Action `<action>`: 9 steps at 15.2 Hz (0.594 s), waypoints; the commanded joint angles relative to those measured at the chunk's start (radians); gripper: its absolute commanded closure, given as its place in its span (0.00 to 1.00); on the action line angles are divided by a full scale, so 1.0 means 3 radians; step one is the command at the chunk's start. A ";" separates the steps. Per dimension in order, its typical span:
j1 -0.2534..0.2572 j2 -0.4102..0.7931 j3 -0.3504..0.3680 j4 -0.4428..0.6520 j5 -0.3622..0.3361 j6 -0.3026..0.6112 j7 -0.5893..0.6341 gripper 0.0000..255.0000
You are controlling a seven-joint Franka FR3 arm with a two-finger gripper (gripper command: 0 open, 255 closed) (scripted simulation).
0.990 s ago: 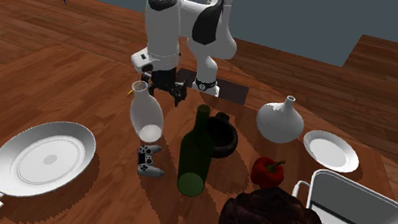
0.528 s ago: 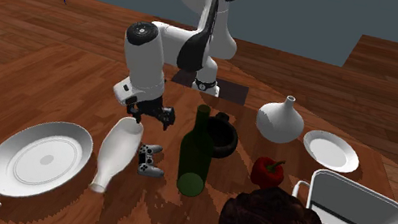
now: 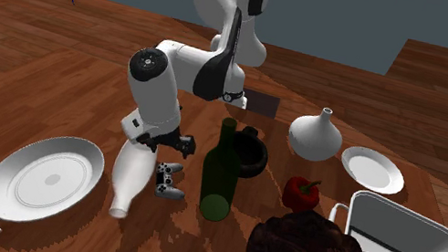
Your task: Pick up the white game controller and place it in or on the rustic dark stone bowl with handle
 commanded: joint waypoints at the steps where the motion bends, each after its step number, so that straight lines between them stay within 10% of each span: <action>1: -0.0029 0.0244 -0.0018 -0.0013 -0.0009 0.0494 -0.0012 0.00; 9: -0.0023 0.0272 -0.0029 -0.0136 -0.0005 0.0644 -0.0014 0.00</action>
